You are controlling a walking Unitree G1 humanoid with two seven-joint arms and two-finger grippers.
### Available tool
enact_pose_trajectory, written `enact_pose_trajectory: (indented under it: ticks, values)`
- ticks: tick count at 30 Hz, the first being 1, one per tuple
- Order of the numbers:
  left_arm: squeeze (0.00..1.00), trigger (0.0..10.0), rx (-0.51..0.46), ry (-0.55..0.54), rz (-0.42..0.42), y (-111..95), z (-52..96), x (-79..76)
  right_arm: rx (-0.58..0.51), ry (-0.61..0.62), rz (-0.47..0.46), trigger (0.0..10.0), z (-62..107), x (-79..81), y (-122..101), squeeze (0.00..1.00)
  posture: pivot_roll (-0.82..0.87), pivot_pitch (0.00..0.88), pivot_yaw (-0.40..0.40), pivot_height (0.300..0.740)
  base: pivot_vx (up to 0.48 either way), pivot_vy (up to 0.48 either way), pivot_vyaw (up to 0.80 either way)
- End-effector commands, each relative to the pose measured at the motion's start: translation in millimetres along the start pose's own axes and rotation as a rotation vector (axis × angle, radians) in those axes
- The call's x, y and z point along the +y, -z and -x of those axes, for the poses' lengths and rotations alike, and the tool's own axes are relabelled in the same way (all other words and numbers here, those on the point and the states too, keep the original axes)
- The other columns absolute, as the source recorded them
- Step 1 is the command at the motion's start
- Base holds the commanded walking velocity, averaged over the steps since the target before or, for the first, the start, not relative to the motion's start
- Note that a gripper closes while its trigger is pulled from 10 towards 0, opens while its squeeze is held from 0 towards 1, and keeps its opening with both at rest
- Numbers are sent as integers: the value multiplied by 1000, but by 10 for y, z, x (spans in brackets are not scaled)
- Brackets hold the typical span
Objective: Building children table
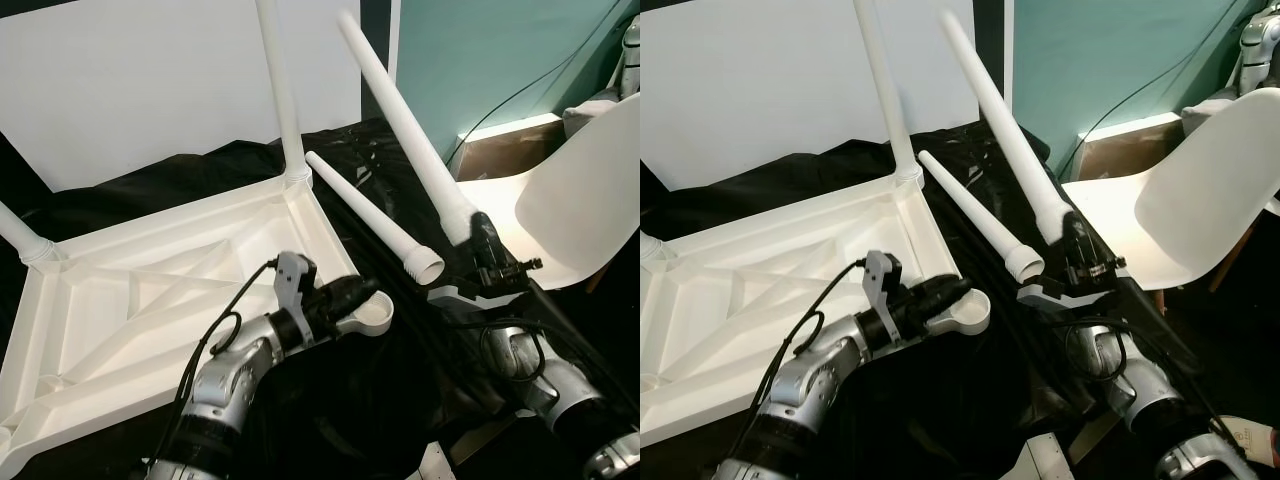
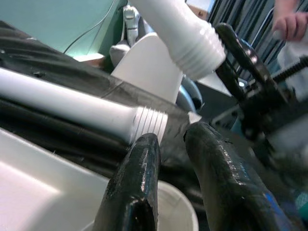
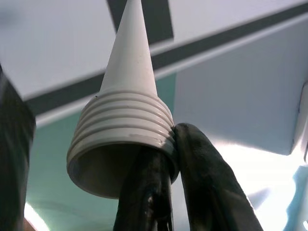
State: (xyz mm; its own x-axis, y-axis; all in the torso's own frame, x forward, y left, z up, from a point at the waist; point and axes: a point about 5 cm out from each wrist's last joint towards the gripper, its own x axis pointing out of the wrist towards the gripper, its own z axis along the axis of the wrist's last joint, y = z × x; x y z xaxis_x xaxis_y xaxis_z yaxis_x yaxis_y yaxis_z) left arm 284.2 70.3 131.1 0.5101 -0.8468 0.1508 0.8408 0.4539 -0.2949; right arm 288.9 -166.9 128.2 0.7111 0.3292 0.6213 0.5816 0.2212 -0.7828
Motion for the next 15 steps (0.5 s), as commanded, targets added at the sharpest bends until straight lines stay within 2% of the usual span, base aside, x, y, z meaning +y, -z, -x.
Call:
enact_pose_trajectory:
  ticks: [1, 2, 3, 4, 5, 7, 8, 9, 12, 13, 14, 15]
  values:
    - [0, 10000, -12, 35, 55, -6, 26, 23, -122, 11, -10, 0, 13, -10, -121, 0, -62, 0, 105, 740, 0, 0, 0]
    - [0, 10000, -50, 35, 103, -51, 16, 33, -204, 7, -13, 0, 44, -17, -188, 0, -63, 0, 104, 740, 0, 0, 0]
    - [0, 10000, -50, 35, 103, -51, 16, 33, -204, 7, -13, 0, 44, -17, -188, 0, -63, 0, 104, 740, 0, 0, 0]
    - [0, 10000, -91, 37, 147, -98, 8, 40, -268, 5, -11, 0, 83, -22, -232, 0, -63, 0, 103, 740, 0, 0, 0]
    - [227, 10000, -188, 51, 243, -207, 7, 53, -363, -2, 2, 0, 163, -29, -279, 0, -60, 0, 98, 740, 0, 0, 0]
    - [227, 10000, -222, 58, 277, -245, 10, 58, -386, -3, 10, 0, 194, -36, -284, 0, -60, 0, 98, 740, 0, 0, 0]
    - [1000, 10000, -272, 56, 322, -296, 17, 78, -408, -4, 17, 0, 227, -44, -281, 0, -57, 0, 96, 740, 0, 0, 0]
    - [1000, 10000, -272, 56, 322, -296, 17, 78, -408, -4, 17, 0, 227, -44, -281, 0, -57, 0, 96, 740, 0, 0, 0]
    - [1000, 10000, -381, 26, 411, -397, 41, 159, -445, 10, 33, 0, 267, -79, -278, 0, -57, 0, 91, 740, 0, 0, 0]
    - [1000, 10000, -381, 26, 411, -397, 41, 159, -445, 10, 33, 0, 267, -79, -278, 0, -57, 0, 91, 740, 0, 0, 0]
    - [1000, 10000, -455, -93, 519, -430, 57, 345, -493, 41, 47, 0, 282, -130, -299, 0, -57, 0, 89, 740, 0, 0, 0]
    - [1000, 10000, -455, -93, 519, -430, 57, 345, -493, 41, 47, 0, 282, -130, -299, 0, -57, 0, 89, 740, 0, 0, 0]
